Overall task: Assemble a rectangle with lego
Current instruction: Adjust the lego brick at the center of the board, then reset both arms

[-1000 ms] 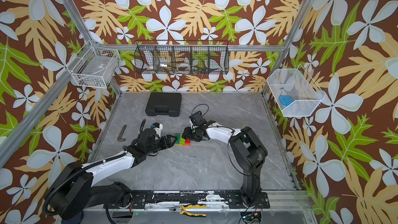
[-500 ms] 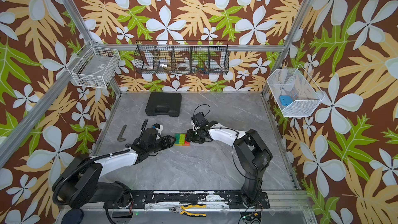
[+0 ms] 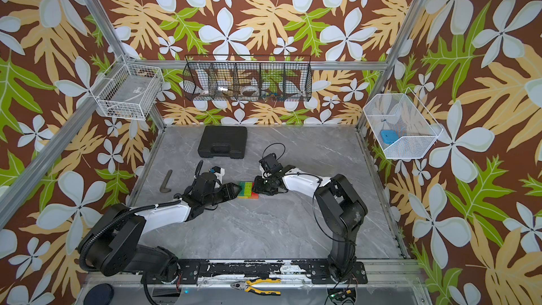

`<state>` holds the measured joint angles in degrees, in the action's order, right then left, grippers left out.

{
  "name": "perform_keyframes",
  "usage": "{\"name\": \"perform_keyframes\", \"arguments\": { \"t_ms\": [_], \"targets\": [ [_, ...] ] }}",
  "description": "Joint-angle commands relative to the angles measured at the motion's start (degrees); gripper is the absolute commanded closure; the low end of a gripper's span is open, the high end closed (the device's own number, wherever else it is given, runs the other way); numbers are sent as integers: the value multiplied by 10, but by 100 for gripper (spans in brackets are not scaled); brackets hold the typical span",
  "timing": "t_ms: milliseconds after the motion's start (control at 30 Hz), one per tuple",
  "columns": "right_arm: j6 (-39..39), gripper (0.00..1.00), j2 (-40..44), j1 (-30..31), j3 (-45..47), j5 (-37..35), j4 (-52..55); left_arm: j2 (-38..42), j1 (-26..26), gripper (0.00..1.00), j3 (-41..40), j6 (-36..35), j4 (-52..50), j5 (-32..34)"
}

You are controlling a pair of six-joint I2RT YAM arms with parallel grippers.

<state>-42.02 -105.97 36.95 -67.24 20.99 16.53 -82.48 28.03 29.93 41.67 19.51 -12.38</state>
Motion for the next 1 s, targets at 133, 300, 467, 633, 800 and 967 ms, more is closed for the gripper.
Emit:
{"name": "perform_keyframes", "arguments": {
  "t_ms": [133, 300, 467, 633, 800, 967],
  "targets": [
    [-10, 58, -12, 8, -9, 6, -17, 2, 0, 40, -3, -6, 14, -2],
    [-11, 59, -20, 13, -21, 11, -20, 5, 0, 40, -3, -10, 4, 6],
    [-4, 59, -31, 15, -36, 12, -15, 13, 0, 40, -2, -18, -10, 21],
    [22, 49, -11, 8, -36, 8, 11, 51, -1, 29, 5, -32, -68, 64],
    [62, 43, 82, -49, 7, -21, 25, 140, -2, 22, 28, -60, -178, 157],
    [111, 41, 183, -125, 39, -129, 27, 244, -1, 10, 47, -75, -233, 308]
  ]
}}
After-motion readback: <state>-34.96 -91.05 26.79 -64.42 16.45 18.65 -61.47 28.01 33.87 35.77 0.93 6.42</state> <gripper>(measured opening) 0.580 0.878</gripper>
